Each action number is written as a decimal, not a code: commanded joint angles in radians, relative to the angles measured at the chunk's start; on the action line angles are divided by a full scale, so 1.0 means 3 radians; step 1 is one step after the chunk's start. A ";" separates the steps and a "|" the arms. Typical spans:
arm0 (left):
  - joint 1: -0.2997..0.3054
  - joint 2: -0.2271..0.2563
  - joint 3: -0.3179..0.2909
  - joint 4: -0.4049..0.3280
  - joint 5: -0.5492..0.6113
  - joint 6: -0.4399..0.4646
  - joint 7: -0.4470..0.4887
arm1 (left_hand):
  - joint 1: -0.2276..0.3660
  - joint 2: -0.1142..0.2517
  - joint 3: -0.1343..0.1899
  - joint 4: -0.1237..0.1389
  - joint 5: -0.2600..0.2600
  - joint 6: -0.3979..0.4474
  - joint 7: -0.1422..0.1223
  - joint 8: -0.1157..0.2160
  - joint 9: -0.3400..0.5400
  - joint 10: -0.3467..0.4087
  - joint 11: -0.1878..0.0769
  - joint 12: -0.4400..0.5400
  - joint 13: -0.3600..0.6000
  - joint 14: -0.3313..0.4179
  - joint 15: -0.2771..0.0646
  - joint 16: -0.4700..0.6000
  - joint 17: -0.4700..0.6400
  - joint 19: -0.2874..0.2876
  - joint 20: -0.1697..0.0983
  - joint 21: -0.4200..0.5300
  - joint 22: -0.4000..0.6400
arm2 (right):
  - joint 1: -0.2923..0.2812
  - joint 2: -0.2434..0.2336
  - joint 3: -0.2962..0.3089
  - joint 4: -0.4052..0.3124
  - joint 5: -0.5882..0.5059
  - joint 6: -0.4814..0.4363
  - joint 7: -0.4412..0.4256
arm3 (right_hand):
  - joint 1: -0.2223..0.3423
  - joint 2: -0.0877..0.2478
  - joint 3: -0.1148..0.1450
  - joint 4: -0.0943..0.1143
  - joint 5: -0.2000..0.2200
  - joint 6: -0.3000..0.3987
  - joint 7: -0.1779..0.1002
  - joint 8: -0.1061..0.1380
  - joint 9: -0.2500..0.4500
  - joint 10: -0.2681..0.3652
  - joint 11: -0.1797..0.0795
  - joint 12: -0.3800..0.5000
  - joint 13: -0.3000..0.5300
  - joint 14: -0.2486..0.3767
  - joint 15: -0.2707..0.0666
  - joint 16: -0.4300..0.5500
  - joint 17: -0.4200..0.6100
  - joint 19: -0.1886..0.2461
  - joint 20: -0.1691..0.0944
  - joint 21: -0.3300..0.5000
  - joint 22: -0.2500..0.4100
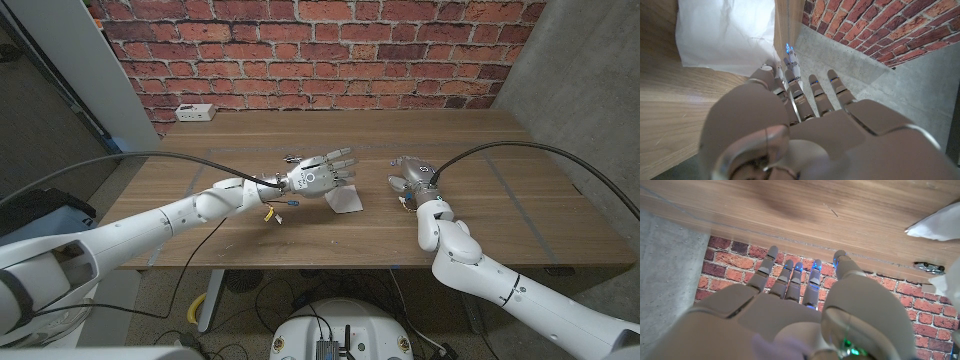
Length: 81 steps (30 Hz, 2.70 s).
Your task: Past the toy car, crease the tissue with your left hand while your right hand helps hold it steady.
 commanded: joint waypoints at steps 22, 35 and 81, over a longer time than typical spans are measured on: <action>-0.0263 -0.0101 0.0421 0.0176 0.0193 -0.0015 0.0306 | -0.0167 -0.0092 -0.0231 0.0094 0.0006 -0.1913 -0.0146 -0.0201 -0.0073 -0.0817 0.0174 -0.0301 0.0014 -0.0295 -0.0364 -0.0047 0.0038 -0.0009 -0.0020 0.0046 -0.0008 | 0.0040 -0.0066 -0.0077 -0.0047 0.0100 -0.0040 -0.0146 | -0.0005 0.0009 0.0057 -0.0015 -0.0019 0.0021 -0.0022 0.0007 0.0009 0.0016 0.0002 0.0010 0.0006 0.0024 -0.0120 0.0002 -0.0001 0.0033 0.0004 -0.0005 0.0011; 0.0200 -0.0126 0.0032 0.0011 -0.0514 0.0372 -0.0002 | -0.0606 0.0141 -0.0026 0.0600 0.0036 -0.2058 0.0077 -0.0067 -0.0067 -0.0808 0.0335 -0.0172 0.0015 -0.0249 -0.0211 0.0045 0.0094 -0.0034 0.0052 0.0077 0.0019 | 0.0051 -0.0022 -0.0035 0.0002 0.0186 0.0109 -0.0260 | -0.0016 0.0011 0.0075 -0.0009 -0.0028 0.0023 -0.0021 0.0005 0.0009 0.0025 -0.0001 0.0012 0.0005 0.0033 -0.0123 0.0000 0.0000 0.0037 0.0003 -0.0014 0.0011; 0.0756 -0.0070 -0.0987 -0.0458 -0.2603 -0.0839 -0.2210 | -0.0846 0.0116 0.0712 0.0305 0.0151 0.0110 0.0823 0.0543 0.0251 0.1169 0.0599 0.0785 0.0612 0.1799 -0.0156 0.1431 0.1098 0.1365 -0.0159 0.1345 0.0344 | -0.0062 0.0183 0.0239 0.0155 0.0641 0.0741 -0.0787 | -0.0119 0.0025 0.0097 0.0052 -0.0040 0.0026 -0.0011 -0.0004 0.0009 0.0064 0.0009 0.0017 0.0002 0.0075 -0.0113 0.0012 0.0028 0.0069 -0.0017 -0.0034 0.0013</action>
